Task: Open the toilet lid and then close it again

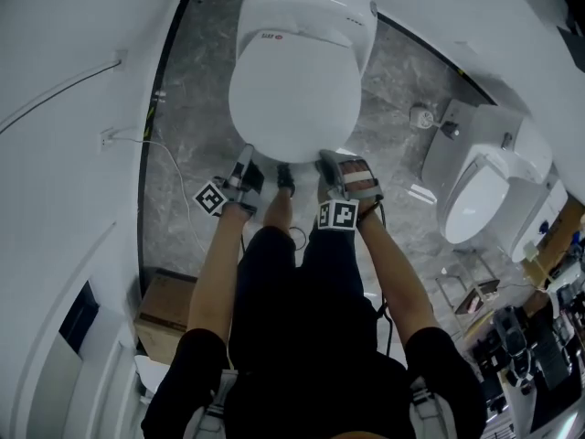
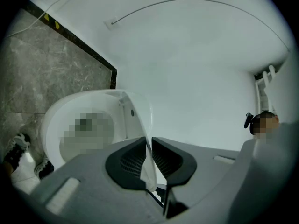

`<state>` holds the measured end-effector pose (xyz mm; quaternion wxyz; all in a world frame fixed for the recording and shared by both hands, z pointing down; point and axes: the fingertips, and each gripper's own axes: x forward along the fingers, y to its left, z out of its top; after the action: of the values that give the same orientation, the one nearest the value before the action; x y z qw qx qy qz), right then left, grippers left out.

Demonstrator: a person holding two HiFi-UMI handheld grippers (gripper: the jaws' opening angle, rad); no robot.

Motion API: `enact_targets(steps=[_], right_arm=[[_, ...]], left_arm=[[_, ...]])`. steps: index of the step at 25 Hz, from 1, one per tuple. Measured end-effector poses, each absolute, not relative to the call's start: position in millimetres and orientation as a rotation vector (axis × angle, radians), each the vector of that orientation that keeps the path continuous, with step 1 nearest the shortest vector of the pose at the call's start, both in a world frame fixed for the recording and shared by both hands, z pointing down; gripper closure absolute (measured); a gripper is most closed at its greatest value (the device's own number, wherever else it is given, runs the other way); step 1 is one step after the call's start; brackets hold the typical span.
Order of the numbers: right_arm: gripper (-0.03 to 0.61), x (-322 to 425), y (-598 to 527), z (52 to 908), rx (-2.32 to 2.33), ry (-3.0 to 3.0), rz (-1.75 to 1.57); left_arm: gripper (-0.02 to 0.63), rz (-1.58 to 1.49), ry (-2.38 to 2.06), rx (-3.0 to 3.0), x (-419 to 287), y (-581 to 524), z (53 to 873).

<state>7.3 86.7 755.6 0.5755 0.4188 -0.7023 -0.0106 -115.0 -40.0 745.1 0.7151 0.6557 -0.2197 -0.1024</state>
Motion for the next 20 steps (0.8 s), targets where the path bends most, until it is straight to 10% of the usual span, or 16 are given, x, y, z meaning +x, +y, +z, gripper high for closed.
enact_targets(steps=[20], right_arm=[[0.514, 52, 48, 696, 1.092, -1.741, 0.119]], left_arm=[[0.603, -0.063, -0.515, 1.837, -68, -62, 633]])
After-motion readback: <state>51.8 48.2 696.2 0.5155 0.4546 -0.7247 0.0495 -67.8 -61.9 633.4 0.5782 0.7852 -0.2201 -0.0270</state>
